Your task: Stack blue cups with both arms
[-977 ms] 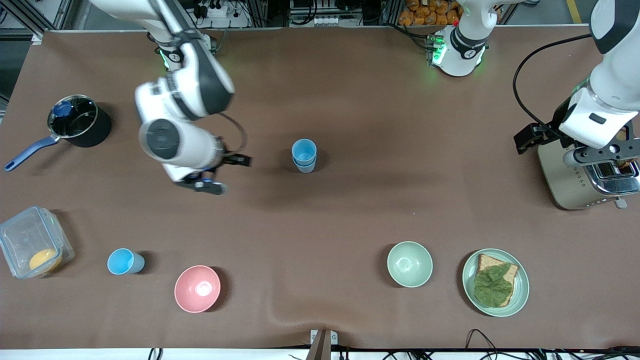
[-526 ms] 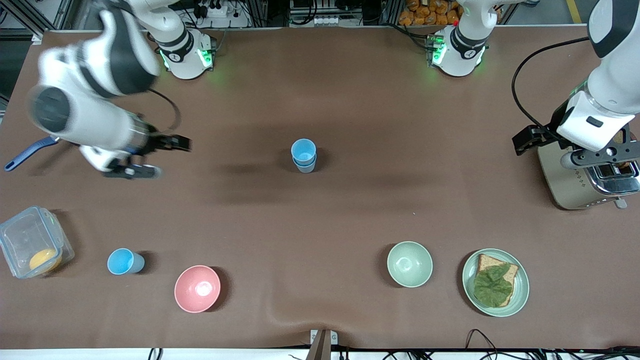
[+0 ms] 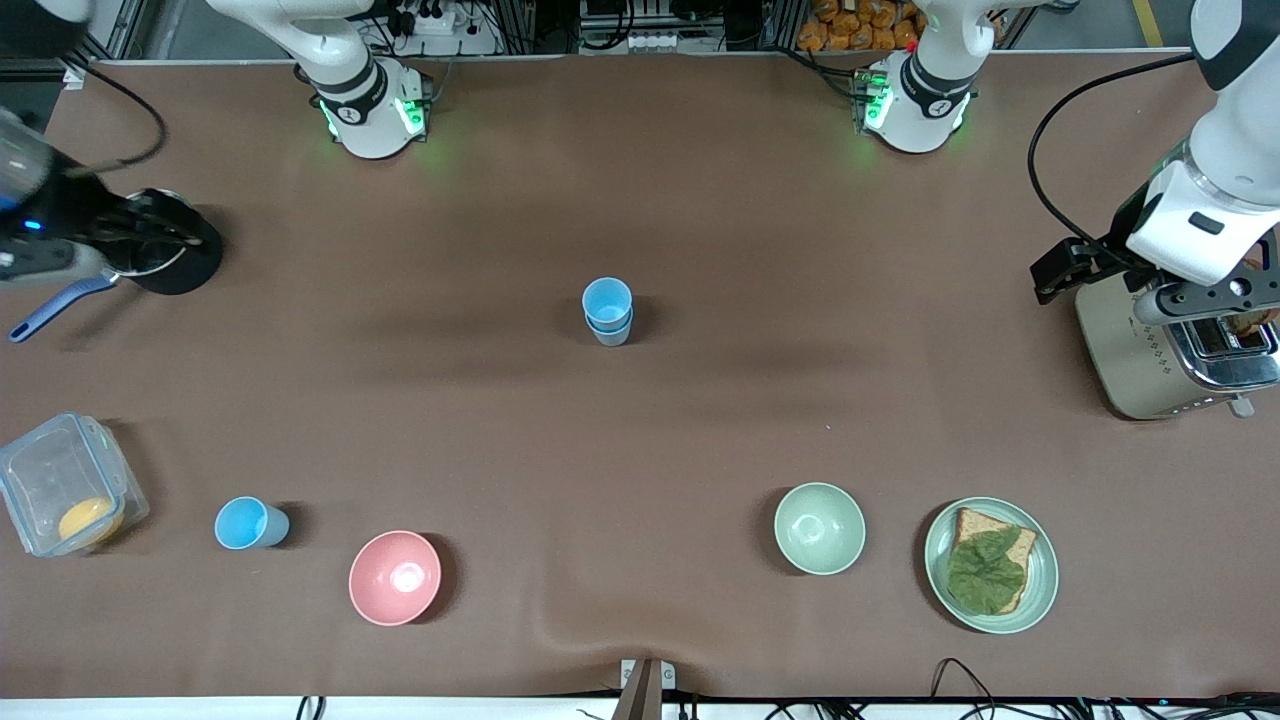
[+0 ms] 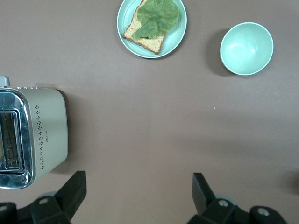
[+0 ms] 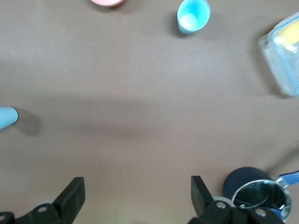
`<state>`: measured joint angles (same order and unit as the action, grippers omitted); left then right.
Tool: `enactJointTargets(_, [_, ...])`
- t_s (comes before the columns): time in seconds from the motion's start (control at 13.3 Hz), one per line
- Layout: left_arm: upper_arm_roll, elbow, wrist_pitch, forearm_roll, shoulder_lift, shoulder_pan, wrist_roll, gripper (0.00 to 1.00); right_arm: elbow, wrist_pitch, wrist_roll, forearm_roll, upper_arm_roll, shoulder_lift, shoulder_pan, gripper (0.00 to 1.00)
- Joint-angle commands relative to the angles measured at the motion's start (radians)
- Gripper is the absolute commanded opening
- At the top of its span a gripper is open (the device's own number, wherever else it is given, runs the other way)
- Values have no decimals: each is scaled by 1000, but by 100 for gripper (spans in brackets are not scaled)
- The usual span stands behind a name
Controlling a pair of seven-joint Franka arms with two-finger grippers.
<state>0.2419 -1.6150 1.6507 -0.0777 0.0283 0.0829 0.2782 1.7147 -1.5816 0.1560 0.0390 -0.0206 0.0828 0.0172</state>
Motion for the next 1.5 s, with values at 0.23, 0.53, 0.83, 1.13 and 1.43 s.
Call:
enactJointTargets(0.23, [2,15,-2,30,7,8,-28,100,-118,103,-70,-14,19,-9,33,100])
enactJointTargets(0.53, [-10,30,-3,32,2,18,-133,100,-126,111,-88,-11,21,-9,30,100])
enactJointTargets(0.83, [-10,64,-35,29,4,17,-146,100,-118,118,-88,-8,21,-6,32,100])
enactJointTargets(1.13, [-3,104,-78,19,9,1,-146,100,-115,129,-88,-8,18,-8,36,100])
enactJointTargets(1.43, [0,106,-86,26,2,9,-146,100,-115,146,-87,-8,18,-6,40,100])
